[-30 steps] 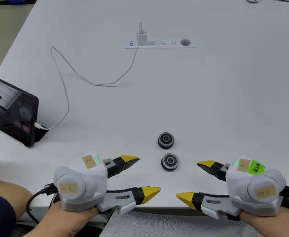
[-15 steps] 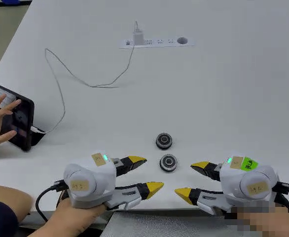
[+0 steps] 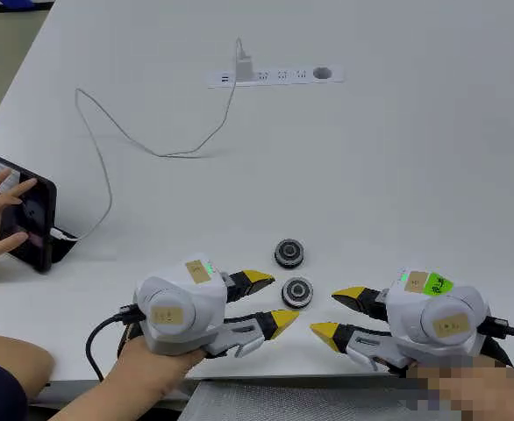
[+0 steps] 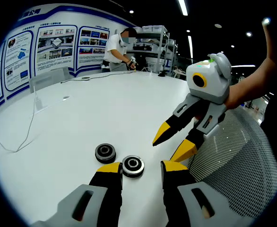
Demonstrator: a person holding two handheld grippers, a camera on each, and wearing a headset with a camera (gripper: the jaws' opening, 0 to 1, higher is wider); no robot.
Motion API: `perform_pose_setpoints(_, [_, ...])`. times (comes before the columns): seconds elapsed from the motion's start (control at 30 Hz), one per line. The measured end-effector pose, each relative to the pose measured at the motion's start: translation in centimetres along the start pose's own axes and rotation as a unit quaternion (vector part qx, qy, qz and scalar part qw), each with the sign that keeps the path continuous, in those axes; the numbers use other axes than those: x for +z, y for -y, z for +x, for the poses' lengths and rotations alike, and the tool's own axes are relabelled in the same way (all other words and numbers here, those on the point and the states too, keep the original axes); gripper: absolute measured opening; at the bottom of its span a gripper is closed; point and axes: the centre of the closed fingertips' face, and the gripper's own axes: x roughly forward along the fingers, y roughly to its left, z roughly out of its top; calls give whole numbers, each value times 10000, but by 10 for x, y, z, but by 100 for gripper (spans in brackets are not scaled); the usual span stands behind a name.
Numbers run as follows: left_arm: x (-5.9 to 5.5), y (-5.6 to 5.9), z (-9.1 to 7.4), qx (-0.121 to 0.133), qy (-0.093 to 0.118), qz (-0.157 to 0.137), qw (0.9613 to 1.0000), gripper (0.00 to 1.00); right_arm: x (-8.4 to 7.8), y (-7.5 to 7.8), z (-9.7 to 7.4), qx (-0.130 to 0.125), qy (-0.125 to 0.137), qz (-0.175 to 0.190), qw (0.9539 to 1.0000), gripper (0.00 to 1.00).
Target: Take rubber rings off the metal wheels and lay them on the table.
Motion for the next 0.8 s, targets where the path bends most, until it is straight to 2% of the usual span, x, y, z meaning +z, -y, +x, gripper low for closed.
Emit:
perform_pose_setpoints(0.3, [0,-5,12,12,-176,190,9997,27,-1,4,4,-32,6,84,10000,26])
perform_pose_setpoints(0.8, [-8,-9,32,-9,-534,452,9975,20,-2,5,10,-17,28,228,9997,20])
